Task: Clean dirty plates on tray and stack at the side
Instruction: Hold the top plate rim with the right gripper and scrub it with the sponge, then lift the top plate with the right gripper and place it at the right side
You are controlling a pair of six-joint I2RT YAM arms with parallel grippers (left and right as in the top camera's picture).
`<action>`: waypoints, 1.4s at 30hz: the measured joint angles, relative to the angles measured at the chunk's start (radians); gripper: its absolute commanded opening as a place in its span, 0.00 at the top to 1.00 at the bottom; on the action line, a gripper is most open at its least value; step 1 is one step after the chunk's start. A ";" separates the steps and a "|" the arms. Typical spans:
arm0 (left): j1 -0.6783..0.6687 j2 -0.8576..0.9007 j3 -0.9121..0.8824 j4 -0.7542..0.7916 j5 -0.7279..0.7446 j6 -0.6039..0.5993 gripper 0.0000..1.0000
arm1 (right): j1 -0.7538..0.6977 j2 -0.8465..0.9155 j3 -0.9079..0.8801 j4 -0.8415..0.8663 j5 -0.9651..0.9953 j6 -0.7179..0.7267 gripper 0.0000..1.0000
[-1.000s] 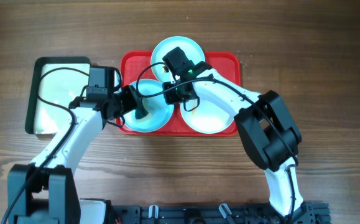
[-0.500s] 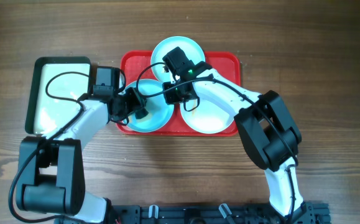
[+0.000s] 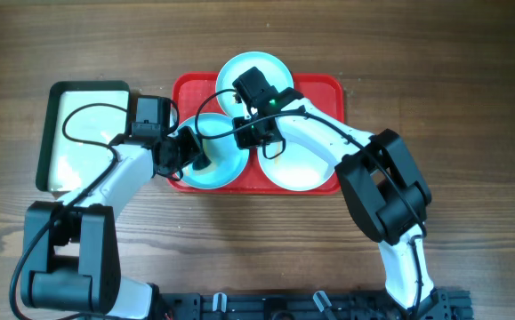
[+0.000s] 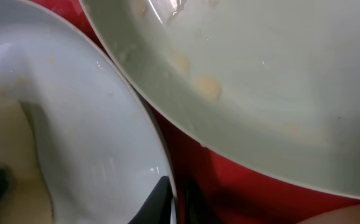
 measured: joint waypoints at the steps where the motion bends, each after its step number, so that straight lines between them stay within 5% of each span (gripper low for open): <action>1: 0.000 0.001 0.000 0.001 -0.010 0.000 0.96 | 0.000 0.000 0.000 0.000 0.000 0.000 0.91; 12: -0.020 -0.038 0.020 -0.105 -0.380 0.000 0.96 | 0.003 0.000 0.001 0.003 -0.012 0.000 0.91; 17: -0.019 -0.108 0.024 0.078 -0.201 -0.006 0.96 | 0.003 0.000 0.002 -0.001 -0.011 0.000 0.92; 22: -0.074 0.048 0.025 0.161 -0.119 -0.026 0.96 | 0.003 0.000 0.002 0.000 -0.011 0.000 0.93; 31: -0.070 0.097 0.060 0.088 -0.244 0.005 0.96 | 0.003 0.000 0.002 0.000 -0.011 0.000 0.94; 37: -0.051 -0.021 0.040 -0.057 -0.487 0.020 0.96 | 0.003 0.000 0.004 0.005 -0.015 0.000 0.96; 42: -0.035 -0.340 0.037 -0.094 -0.568 0.021 0.96 | 0.001 0.000 0.013 -0.002 -0.023 -0.030 0.96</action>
